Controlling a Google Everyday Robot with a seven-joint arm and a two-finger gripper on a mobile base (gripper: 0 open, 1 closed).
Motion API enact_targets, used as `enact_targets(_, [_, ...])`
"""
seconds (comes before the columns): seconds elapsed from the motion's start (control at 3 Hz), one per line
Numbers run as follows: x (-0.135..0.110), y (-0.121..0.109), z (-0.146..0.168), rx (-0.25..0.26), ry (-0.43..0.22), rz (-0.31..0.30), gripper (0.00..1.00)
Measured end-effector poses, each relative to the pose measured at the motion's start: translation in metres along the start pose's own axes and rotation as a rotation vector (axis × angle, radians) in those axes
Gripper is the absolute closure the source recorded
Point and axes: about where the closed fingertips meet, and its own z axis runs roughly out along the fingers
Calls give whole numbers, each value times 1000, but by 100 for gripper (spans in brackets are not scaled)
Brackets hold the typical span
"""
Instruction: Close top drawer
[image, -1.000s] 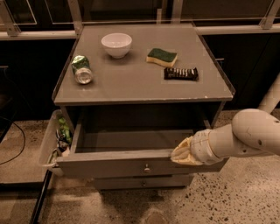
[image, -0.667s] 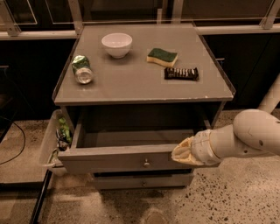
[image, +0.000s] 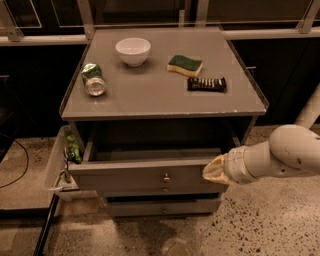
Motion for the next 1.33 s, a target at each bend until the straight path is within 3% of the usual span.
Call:
enact_targets(0.33, [0, 0, 0, 0, 0, 0, 82])
enact_targets(1.33, [6, -7, 5, 14, -13, 44, 12])
